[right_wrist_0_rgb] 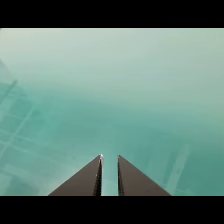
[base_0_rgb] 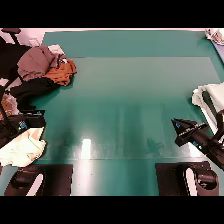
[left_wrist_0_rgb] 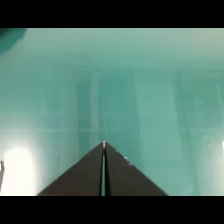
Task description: Fold the shirts.
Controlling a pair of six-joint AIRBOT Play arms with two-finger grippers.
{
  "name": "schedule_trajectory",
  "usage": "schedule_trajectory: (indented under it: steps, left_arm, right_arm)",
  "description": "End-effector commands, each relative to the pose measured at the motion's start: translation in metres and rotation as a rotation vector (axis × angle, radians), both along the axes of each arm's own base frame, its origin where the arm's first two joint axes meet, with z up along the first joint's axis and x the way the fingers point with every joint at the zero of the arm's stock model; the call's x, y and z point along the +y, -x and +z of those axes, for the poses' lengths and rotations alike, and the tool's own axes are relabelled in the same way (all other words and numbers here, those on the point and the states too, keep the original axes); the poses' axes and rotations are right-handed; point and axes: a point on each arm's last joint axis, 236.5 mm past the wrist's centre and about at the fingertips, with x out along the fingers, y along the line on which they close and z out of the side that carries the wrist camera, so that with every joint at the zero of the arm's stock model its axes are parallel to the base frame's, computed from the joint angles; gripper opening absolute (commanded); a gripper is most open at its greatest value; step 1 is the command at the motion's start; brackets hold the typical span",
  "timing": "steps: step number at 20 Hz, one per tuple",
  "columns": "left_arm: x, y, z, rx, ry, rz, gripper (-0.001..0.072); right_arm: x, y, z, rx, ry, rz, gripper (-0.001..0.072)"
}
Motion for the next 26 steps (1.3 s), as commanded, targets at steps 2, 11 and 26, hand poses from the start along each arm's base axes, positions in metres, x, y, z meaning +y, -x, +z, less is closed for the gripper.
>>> schedule_trajectory:
  steps: [2,11,26]
  left_arm:
    - [0.0,0.0,0.0,-0.003,0.0,0.001,0.0027]
    - [0.0,-0.001,0.002,-0.01,0.011,0.005,0.0026]
    - [-0.006,-0.032,0.074,-0.301,0.204,0.063,0.0026]
  right_arm:
    - [0.0,0.0,0.0,-0.001,0.0,0.0,0.0121]
    - [0.0,0.0,0.0,0.0,-0.002,0.001,0.0121]
    - [0.006,0.009,-0.01,0.048,0.005,0.036,0.0121]
